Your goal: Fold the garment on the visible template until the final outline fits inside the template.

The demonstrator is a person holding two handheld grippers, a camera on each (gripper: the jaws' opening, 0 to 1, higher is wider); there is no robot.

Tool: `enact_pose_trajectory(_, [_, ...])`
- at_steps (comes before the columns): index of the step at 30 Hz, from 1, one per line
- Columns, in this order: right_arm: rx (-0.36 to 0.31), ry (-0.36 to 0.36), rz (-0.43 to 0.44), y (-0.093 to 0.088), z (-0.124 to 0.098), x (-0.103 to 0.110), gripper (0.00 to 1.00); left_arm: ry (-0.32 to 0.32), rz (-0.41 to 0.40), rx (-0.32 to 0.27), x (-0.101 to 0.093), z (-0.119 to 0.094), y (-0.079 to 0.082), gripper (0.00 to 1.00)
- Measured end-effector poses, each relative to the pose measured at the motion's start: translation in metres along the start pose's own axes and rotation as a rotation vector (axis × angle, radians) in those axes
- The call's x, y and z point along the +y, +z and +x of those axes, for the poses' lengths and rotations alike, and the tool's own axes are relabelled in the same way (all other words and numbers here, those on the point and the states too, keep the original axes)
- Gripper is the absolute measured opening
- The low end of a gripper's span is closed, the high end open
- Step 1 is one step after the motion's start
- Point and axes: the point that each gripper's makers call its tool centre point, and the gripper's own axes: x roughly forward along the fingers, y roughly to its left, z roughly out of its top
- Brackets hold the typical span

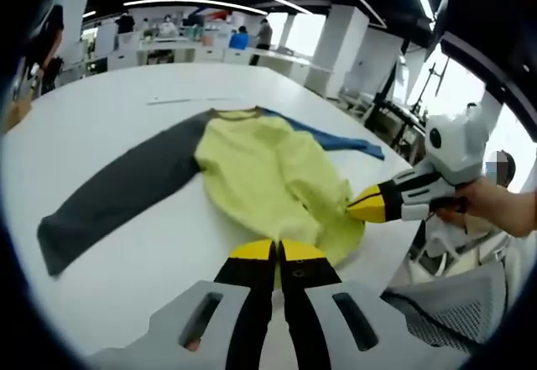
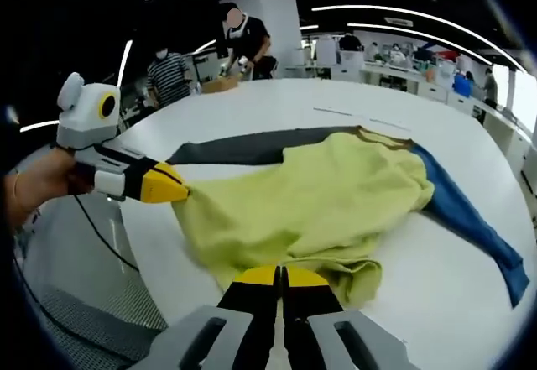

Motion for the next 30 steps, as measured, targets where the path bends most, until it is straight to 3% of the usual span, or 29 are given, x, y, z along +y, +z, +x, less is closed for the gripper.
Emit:
enact_pose_trajectory(8, [0.050, 0.009, -0.027, -0.015, 0.014, -0.001, 0.00, 0.015, 0.006, 0.019, 0.006, 0.001, -0.008, 0.00])
enact_pose_trajectory(12, [0.030, 0.029, -0.027, -0.008, 0.005, -0.002, 0.00, 0.024, 0.016, 0.022, 0.009, 0.001, -0.010, 0.00])
enact_pose_trajectory(15, [0.003, 0.029, -0.013, -0.001, -0.005, -0.005, 0.17, 0.029, 0.005, 0.020, 0.011, 0.001, -0.012, 0.00])
enact_pose_trajectory(18, [-0.016, 0.038, 0.004, 0.002, -0.019, -0.010, 0.23, 0.034, 0.009, 0.023, 0.013, 0.002, -0.014, 0.01])
enact_pose_trajectory(24, [-0.046, -0.003, 0.036, 0.002, -0.044, -0.037, 0.26, 0.037, 0.035, 0.030, 0.014, 0.002, -0.016, 0.12])
enact_pose_trajectory(27, [-0.044, -0.033, 0.065, -0.004, -0.047, -0.055, 0.26, 0.041, 0.049, 0.043, 0.015, 0.002, -0.019, 0.18])
enact_pose_trajectory(30, [-0.042, -0.018, 0.097, -0.011, -0.045, -0.064, 0.28, 0.042, 0.058, 0.056, 0.015, 0.001, -0.023, 0.22])
